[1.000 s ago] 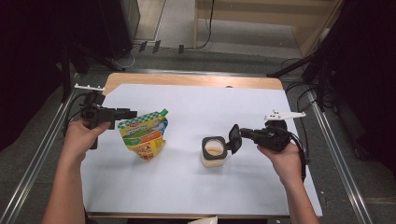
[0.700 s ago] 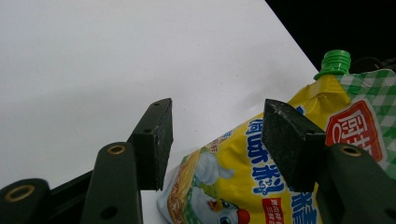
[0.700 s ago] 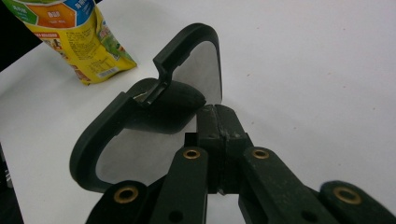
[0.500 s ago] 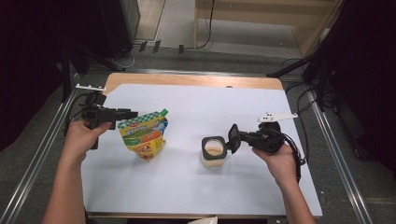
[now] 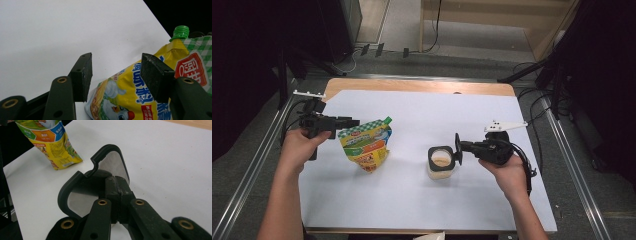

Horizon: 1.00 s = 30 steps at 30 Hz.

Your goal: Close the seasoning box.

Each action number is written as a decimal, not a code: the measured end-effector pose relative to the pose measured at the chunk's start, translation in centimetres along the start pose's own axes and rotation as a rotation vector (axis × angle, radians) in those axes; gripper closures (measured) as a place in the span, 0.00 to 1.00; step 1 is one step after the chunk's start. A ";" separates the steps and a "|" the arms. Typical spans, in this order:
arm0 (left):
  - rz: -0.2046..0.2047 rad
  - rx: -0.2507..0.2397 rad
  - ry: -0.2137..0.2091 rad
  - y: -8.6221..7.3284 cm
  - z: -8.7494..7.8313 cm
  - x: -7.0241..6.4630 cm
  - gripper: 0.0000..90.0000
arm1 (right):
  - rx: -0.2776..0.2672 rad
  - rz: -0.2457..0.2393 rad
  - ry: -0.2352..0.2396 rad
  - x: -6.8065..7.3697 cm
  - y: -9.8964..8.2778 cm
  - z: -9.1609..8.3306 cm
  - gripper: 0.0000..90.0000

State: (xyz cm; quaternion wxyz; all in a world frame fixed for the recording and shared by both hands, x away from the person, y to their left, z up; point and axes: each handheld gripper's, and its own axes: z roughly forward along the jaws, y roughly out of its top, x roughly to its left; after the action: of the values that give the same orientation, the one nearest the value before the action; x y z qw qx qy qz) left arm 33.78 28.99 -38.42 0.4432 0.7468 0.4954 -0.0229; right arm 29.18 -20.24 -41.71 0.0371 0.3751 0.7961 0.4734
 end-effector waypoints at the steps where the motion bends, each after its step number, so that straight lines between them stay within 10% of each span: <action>1: 0.000 0.000 -0.001 0.0 0.0 0.0 0.49 | -0.002 0.000 0.005 0.0 0.0 0.0 1.00; 30: -0.015 0.015 -0.006 0.0 0.3 0.1 0.47 | 0.086 -0.044 0.057 1.5 -0.9 3.5 1.00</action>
State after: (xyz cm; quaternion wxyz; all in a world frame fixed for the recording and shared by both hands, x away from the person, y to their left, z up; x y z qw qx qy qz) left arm 33.96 28.87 -38.71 0.4389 0.7462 0.4995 -0.0323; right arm 29.08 -16.98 -43.92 0.0087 0.3454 0.8244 0.4483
